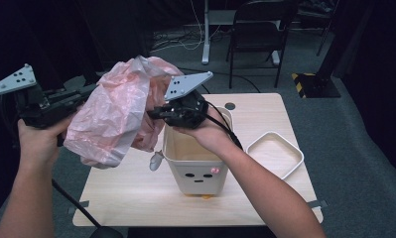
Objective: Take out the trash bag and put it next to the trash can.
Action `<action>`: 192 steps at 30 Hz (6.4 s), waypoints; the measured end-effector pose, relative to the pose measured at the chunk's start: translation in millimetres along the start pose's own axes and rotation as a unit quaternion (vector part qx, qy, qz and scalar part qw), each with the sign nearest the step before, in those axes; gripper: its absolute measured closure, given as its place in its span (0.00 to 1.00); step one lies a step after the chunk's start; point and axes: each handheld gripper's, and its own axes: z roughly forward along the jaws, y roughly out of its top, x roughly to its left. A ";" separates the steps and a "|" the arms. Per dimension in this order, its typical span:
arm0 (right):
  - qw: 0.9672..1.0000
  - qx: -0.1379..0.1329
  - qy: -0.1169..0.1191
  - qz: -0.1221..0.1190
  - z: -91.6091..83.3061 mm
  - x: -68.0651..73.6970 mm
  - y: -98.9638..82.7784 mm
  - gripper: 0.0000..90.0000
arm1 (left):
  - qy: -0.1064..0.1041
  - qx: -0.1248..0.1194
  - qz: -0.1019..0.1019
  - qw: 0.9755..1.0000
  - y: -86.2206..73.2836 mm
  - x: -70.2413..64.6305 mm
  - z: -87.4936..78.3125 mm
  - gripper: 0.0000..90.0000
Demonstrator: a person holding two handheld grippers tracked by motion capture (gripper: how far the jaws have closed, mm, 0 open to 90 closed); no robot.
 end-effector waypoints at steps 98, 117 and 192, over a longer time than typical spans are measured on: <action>0.995 -0.025 -0.094 0.005 -96.2 23.8 -44.8 0.58 | 0.061 0.155 -0.057 0.984 -174.7 48.9 92.8 1.00; 0.994 -0.026 -0.106 0.030 -109.1 21.1 -64.2 0.59 | 0.069 0.138 -0.082 0.985 -203.4 51.3 87.2 0.97; 0.962 -0.011 -0.239 0.129 -174.4 11.1 -194.4 0.61 | 0.104 0.107 -0.047 0.988 -174.3 20.5 70.2 0.50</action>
